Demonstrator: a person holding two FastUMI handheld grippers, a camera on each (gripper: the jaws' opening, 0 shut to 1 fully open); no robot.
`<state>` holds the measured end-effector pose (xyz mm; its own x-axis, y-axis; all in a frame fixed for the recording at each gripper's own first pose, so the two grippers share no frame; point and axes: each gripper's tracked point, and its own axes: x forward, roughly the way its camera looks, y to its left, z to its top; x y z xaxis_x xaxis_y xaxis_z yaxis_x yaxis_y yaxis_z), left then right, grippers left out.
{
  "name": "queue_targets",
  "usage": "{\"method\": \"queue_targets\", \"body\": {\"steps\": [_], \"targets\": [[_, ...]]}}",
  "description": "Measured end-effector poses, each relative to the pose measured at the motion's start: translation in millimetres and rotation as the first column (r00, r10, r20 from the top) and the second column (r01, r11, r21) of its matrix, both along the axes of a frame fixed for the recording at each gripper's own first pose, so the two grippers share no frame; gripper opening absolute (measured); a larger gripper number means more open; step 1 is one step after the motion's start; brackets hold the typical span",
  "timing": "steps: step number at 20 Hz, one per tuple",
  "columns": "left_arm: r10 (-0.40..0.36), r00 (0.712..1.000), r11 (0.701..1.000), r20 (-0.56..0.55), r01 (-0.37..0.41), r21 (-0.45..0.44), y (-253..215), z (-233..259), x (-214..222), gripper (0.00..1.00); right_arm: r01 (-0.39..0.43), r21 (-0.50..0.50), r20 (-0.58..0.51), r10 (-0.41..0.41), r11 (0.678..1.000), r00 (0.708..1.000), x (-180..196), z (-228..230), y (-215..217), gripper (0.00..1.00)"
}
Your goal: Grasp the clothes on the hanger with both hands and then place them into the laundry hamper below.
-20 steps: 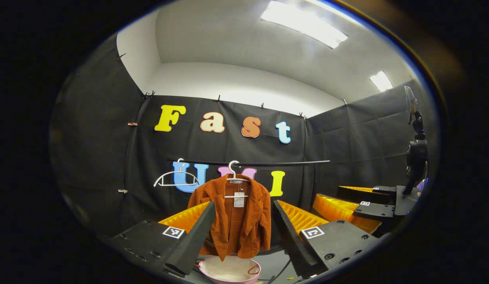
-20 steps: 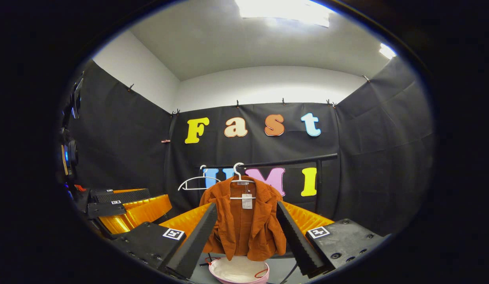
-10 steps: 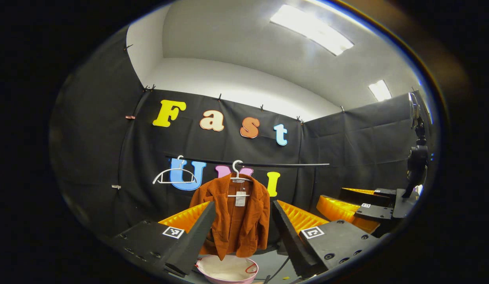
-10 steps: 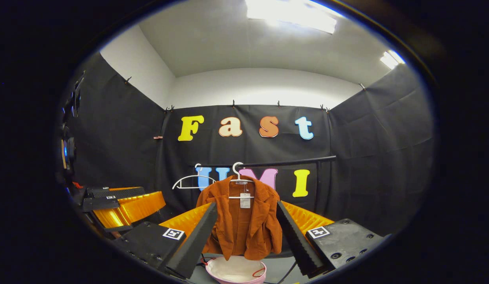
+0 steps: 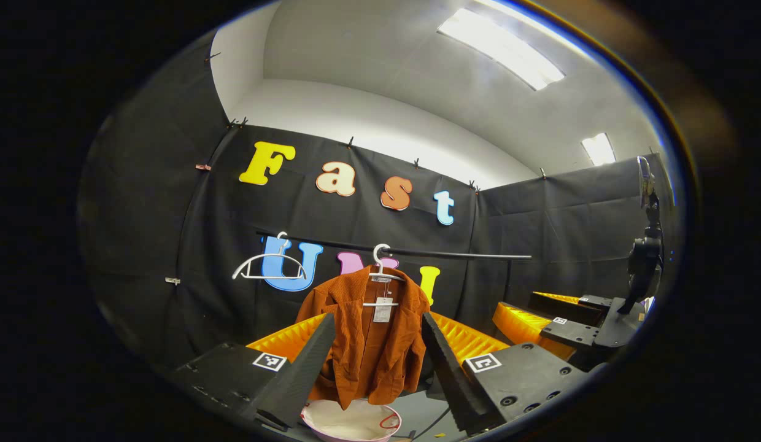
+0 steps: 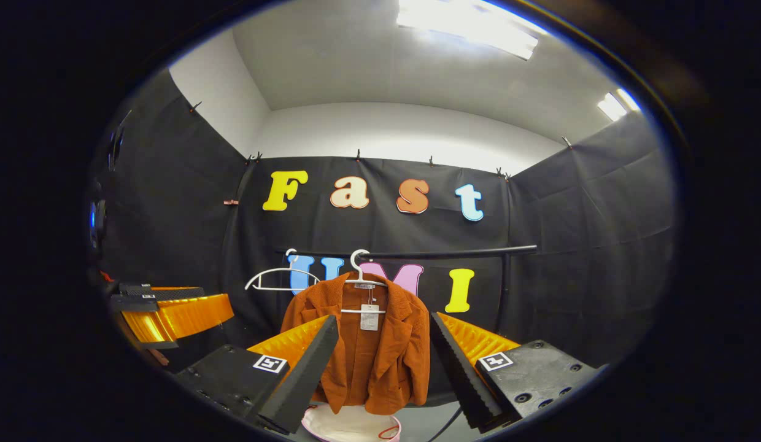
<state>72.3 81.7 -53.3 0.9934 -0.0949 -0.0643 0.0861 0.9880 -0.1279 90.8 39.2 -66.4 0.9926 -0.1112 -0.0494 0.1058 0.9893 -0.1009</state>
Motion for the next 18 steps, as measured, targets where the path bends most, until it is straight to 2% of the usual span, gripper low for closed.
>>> {"method": "queue_targets", "body": {"steps": [5,10,14,17,18], "targets": [[0.052,0.998,0.998,-0.026,-0.052,0.026,6,-28,71,0.9,-0.065,0.017,-0.019,0.065,0.998,0.998,84,-37,-6,0.97],[0.082,0.996,0.996,-0.033,-0.081,0.025,3,-56,147,0.9,-0.078,-0.016,-0.031,0.077,0.997,0.997,161,-74,-36,0.97],[0.097,0.991,0.995,-0.088,-0.094,0.04,-1,-91,194,0.9,-0.088,0.006,-0.099,0.089,0.996,0.991,202,-117,-51,0.98],[0.121,0.986,0.992,-0.116,-0.117,0.048,0,-110,219,0.9,-0.078,0.03,-0.138,0.081,0.997,0.987,221,-144,-64,0.99],[0.125,0.984,0.992,-0.128,-0.119,0.049,-2,-119,227,0.9,-0.075,0.039,-0.155,0.08,0.996,0.985,225,-153,-66,0.97]]}}
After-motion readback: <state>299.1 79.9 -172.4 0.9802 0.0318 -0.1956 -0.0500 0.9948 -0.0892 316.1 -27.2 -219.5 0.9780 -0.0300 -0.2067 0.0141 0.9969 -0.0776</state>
